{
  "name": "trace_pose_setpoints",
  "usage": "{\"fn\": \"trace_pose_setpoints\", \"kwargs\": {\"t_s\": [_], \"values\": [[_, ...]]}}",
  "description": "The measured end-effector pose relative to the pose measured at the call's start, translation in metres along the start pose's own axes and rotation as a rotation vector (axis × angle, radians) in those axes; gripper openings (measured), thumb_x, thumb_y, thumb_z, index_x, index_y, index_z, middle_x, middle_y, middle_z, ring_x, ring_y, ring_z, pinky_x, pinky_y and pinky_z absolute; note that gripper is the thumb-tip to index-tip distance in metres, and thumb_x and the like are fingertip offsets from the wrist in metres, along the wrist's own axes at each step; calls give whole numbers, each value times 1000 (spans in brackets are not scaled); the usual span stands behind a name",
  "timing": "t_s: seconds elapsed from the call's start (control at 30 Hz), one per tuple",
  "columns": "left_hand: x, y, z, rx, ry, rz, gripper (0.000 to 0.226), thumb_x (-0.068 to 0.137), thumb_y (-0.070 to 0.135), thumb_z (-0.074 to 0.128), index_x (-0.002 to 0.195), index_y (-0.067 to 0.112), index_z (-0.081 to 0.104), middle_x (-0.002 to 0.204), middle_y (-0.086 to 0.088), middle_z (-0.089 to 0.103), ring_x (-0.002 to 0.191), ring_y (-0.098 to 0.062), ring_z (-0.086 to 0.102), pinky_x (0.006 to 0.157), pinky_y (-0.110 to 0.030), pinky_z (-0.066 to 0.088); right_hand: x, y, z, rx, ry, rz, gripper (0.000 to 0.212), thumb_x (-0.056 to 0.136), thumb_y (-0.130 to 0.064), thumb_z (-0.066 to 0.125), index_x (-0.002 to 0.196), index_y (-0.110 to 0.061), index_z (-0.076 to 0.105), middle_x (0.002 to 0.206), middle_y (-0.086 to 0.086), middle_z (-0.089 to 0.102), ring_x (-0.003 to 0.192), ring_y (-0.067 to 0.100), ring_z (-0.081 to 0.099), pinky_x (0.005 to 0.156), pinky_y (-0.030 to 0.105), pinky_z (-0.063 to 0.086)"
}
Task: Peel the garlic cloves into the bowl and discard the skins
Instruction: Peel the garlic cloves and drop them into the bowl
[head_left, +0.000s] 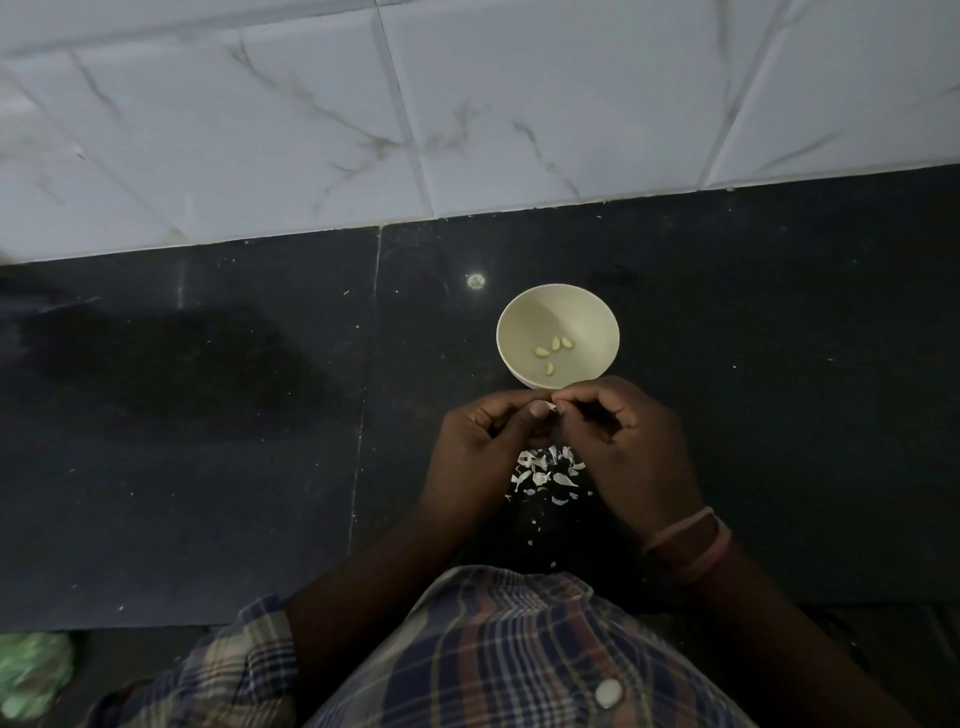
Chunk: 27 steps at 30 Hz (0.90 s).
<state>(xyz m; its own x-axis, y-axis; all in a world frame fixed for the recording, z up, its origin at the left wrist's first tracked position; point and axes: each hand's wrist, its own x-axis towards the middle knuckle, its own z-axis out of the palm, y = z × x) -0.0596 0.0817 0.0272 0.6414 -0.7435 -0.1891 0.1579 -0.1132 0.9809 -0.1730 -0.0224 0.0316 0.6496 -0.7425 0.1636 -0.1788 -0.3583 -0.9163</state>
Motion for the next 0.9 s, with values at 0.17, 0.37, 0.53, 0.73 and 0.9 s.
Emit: {"fn": "trace_pose_setpoints", "kwargs": {"t_s": [0.17, 0.37, 0.53, 0.73, 0.9], "values": [[-1, 3, 1, 26, 2, 3, 19, 99, 7, 60, 110, 4, 75, 98, -10, 79, 94, -26, 76, 88, -43, 60, -1, -1, 7, 36, 29, 52, 7, 87, -6, 73, 90, -13, 74, 87, -9, 71, 80, 4, 69, 70, 17, 55], [-3, 5, 2, 47, -13, -5, 20, 100, 8, 59, 110, 7, 76, 95, -8, 79, 91, -25, 77, 86, -39, 61, -1, 2, 9, 53, 21, 39, 6, 89, -6, 72, 91, -12, 73, 86, -7, 71, 79, 8, 69, 70, 26, 58], [-4, 5, 0, 117, -16, 37, 20, 100, 7, 58, 107, 8, 77, 90, -3, 79, 86, -19, 77, 78, -28, 60, -2, 4, 13, 7, 23, -13, 8, 88, -4, 71, 89, -11, 73, 84, -4, 70, 78, 9, 67, 70, 30, 56], [-3, 4, -3, 236, -24, 109, 21, 99, 6, 59, 106, 10, 79, 89, 0, 79, 82, -14, 76, 74, -22, 58, -3, 5, 16, 10, 18, -26, 7, 86, -11, 65, 82, -9, 71, 75, 0, 66, 70, 17, 63, 65, 41, 52], [0, 0, -7, 390, -20, 169, 20, 97, 6, 62, 102, 13, 80, 83, 3, 78, 74, -8, 74, 68, -14, 51, -5, 7, 18, 38, -28, 41, 12, 87, -10, 65, 75, -13, 67, 67, 0, 63, 64, 21, 62, 61, 41, 52]]}}
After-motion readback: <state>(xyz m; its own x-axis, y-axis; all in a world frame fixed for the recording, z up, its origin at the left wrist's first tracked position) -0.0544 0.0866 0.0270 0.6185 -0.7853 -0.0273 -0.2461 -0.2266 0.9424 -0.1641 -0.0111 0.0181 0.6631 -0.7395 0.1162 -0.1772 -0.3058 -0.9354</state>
